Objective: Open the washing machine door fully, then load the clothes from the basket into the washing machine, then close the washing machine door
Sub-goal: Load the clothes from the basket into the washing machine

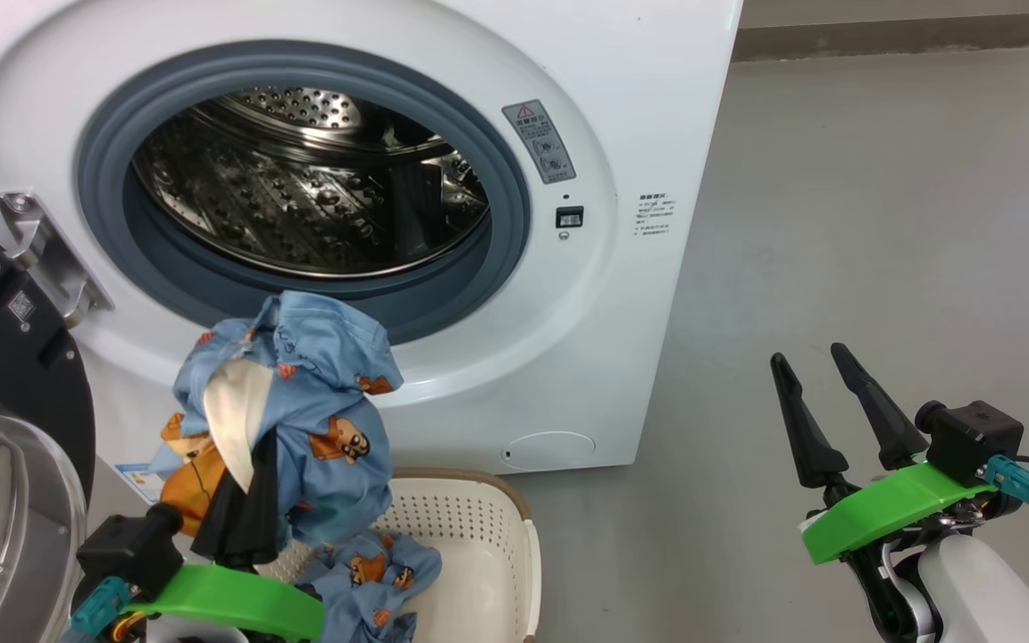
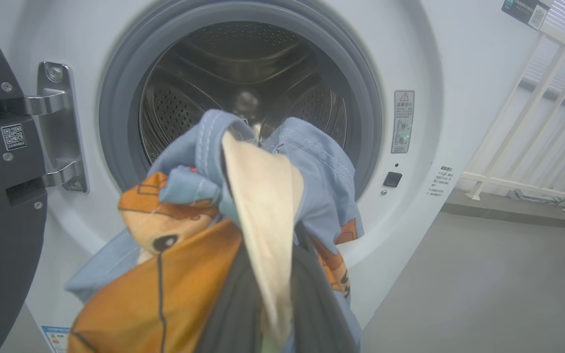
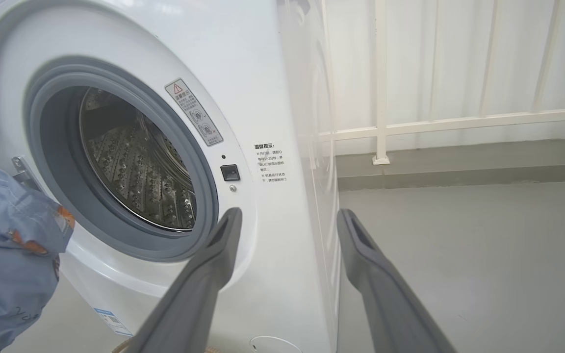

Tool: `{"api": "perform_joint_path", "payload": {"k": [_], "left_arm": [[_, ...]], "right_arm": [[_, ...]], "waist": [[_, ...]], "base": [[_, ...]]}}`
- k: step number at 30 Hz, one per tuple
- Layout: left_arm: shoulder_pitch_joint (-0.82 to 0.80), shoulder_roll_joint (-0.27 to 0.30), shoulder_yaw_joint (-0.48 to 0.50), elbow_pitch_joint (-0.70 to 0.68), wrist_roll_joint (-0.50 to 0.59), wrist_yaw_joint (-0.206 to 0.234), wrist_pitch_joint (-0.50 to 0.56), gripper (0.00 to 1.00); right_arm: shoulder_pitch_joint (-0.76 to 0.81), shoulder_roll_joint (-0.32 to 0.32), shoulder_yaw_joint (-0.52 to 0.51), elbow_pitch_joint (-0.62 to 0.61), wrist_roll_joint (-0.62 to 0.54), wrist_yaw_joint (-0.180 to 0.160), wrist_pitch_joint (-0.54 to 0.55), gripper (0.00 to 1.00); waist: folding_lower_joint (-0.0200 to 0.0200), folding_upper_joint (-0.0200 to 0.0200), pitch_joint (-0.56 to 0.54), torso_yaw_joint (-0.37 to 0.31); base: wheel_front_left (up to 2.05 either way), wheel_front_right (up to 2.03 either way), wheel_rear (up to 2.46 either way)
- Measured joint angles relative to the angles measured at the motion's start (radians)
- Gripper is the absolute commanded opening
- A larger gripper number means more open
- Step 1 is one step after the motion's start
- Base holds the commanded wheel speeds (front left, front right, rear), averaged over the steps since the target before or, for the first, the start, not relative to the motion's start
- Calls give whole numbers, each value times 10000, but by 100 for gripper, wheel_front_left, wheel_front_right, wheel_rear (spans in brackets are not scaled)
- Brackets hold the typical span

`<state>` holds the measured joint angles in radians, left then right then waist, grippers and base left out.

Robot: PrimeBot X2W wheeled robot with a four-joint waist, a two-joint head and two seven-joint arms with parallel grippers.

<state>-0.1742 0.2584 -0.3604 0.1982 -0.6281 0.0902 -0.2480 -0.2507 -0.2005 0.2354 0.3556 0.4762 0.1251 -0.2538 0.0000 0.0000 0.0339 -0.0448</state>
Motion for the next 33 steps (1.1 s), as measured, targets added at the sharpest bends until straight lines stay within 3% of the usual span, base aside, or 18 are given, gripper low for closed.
{"api": "perform_joint_path", "payload": {"k": [17, 21, 33], "left_arm": [[-174, 81, -17, 113, 50, 2, 81, 0], [-837, 82, -8, 531, 48, -31, 134, 0], [-3697, 71, 259, 2765, 50, -723, 98, 0]], "right_arm": [[-15, 27, -6, -75, 0, 0, 0, 100], [-57, 42, -35, -253, -31, 0, 0, 100], [-554, 188, -104, -784, -364, 0, 0, 100]], "waist": [[0, 0, 268, -186], [0, 0, 545, -286], [0, 0, 1815, -811]], "base": [[0, 0, 0], [0, 0, 0], [0, 0, 0]]}}
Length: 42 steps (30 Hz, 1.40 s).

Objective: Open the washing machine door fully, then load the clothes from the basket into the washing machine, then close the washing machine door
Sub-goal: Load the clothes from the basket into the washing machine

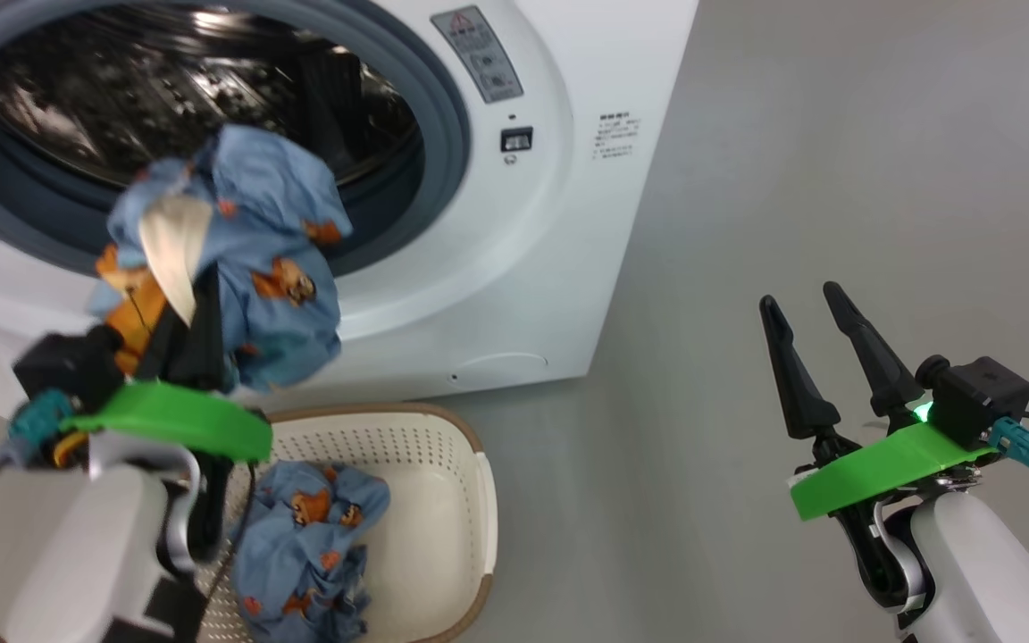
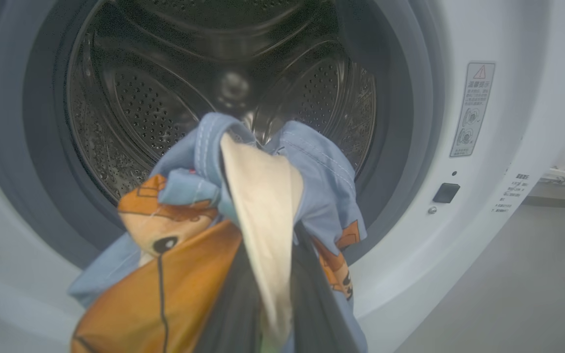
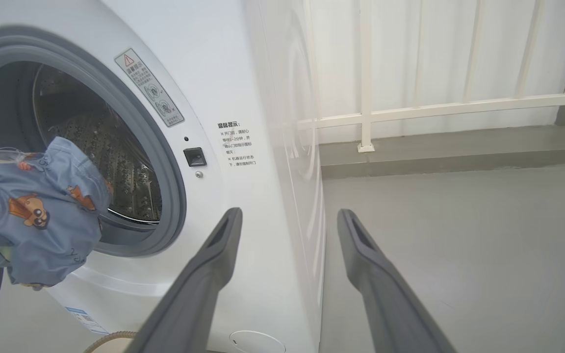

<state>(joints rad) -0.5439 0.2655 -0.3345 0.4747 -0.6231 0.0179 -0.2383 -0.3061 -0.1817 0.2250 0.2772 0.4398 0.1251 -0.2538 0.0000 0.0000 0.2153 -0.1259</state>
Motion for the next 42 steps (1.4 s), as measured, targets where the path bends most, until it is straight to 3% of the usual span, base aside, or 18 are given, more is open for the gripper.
{"api": "perform_joint_path", "payload": {"k": [14, 28, 35, 36, 37, 38, 42], "left_arm": [[-4057, 134, 290, 2882, 426, -625, -98, 0], [-7263, 734, 169, 5591, 1266, -506, -146, 0], [-7834, 1039, 548, 5365, 1638, -288, -174, 0], [-7859, 1070, 631, 5321, 1684, -268, -174, 15], [-7884, 1093, 704, 5310, 1689, -253, -174, 84], [-7893, 1103, 763, 5348, 1701, -247, -174, 100], [-7899, 1055, 773, 5835, 1839, -201, -182, 100]], "right_arm": [[-863, 337, 65, -439, -104, 0, 0, 100], [-1298, 907, 155, -629, -188, 0, 0, 100], [-1319, 1080, 171, -663, -188, 0, 0, 100], [-1319, 1104, 188, -663, -188, 0, 0, 100], [-1319, 1120, 201, -662, -188, 0, 0, 100], [-1319, 1126, 203, -656, -188, 0, 0, 100], [-1323, 1143, 238, -520, -188, 0, -2, 100]], "waist": [[0, 0, 1881, -669], [0, 0, 3716, -1721], [0, 0, 4142, -2238], [0, 0, 4178, -2292], [0, 0, 4210, -2337], [0, 0, 4231, -2371], [0, 0, 4161, -2386]], "base": [[0, 0, 0], [0, 0, 0], [0, 0, 0], [0, 0, 0], [0, 0, 0], [0, 0, 0], [0, 0, 0]]}}
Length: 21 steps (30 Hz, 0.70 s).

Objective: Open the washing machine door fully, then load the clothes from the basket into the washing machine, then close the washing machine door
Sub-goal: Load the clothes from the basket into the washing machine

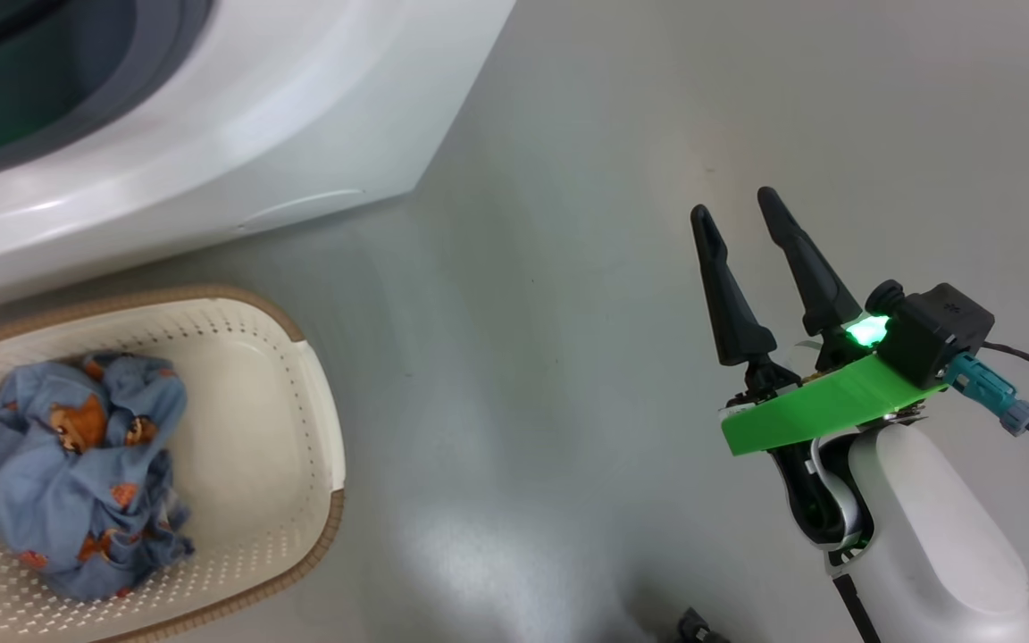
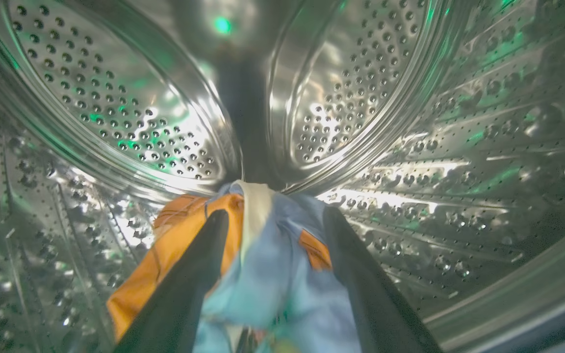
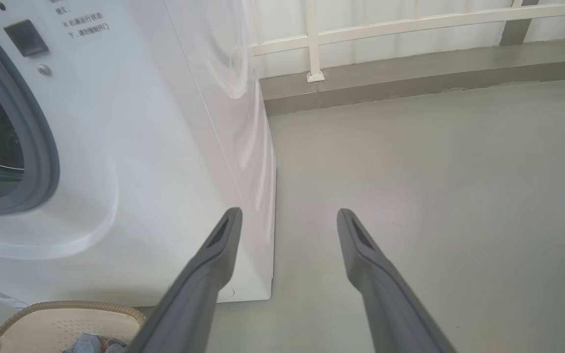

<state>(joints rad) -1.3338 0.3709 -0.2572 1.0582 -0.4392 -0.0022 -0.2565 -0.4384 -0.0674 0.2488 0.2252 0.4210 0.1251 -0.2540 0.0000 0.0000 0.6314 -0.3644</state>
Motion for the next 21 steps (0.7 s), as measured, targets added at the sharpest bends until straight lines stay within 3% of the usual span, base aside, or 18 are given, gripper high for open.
{"api": "perform_joint_path", "payload": {"k": [9, 21], "left_arm": [[13, -481, -12, 1444, -104, -255, 2, 100], [1710, -892, 130, 746, -102, -510, 2, 100]], "right_arm": [[-42, -21, 77, 188, 0, 0, 2, 100], [-25, -278, 326, 631, 21, 0, 2, 100]], "waist": [[0, 0, -595, 215], [0, 0, -1903, 589]], "base": [[0, 0, 0], [0, 0, 0]]}}
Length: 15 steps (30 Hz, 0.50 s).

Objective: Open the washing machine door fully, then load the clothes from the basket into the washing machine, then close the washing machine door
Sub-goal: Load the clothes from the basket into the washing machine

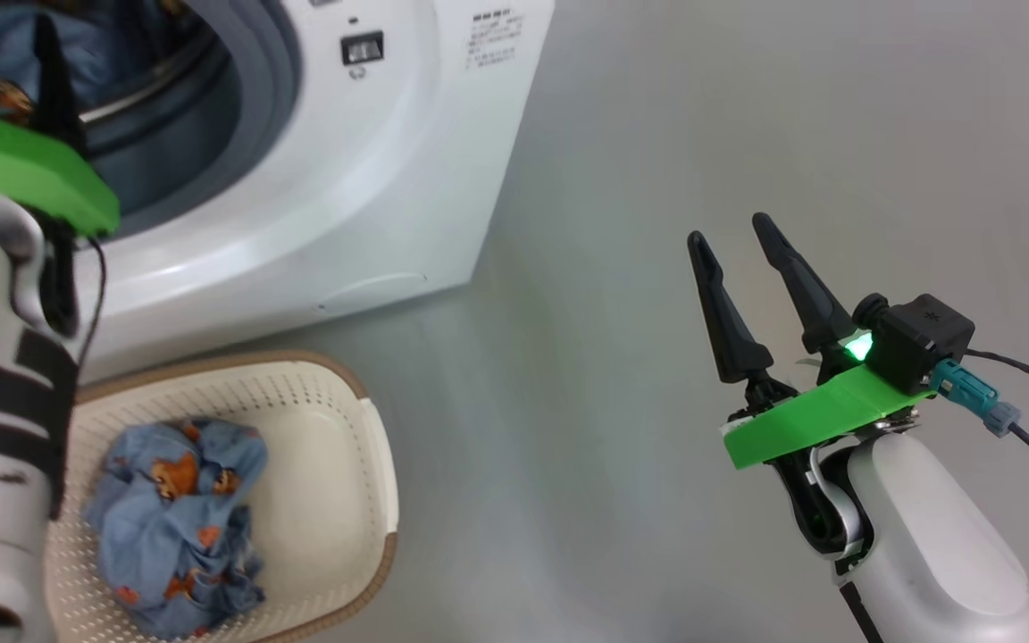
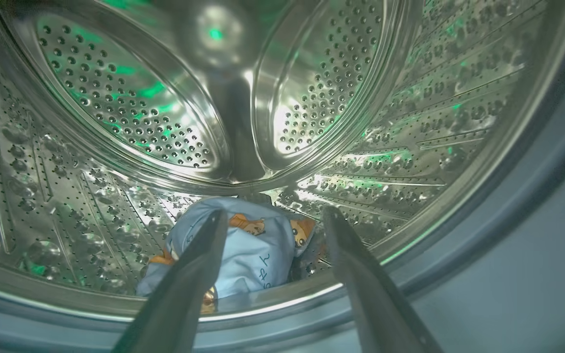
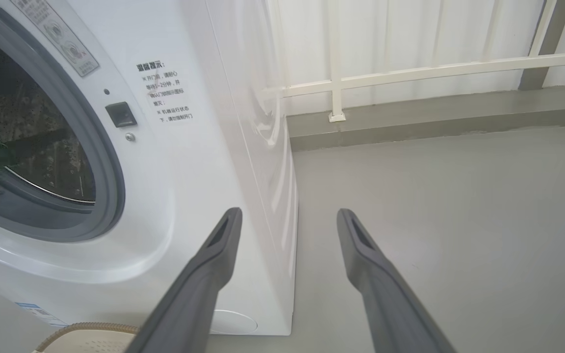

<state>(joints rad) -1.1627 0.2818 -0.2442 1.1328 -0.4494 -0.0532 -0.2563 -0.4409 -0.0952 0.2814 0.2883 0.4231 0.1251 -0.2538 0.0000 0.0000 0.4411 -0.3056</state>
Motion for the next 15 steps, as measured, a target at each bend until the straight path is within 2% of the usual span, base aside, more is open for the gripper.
{"api": "perform_joint_path", "payload": {"k": [15], "left_arm": [[4176, -794, 1043, -3246, 213, -213, 0, 100]], "right_arm": [[873, -280, -109, 341, 192, 0, 0, 100]], "waist": [[0, 0, -1992, 805]], "base": [[0, 0, 0]]}}
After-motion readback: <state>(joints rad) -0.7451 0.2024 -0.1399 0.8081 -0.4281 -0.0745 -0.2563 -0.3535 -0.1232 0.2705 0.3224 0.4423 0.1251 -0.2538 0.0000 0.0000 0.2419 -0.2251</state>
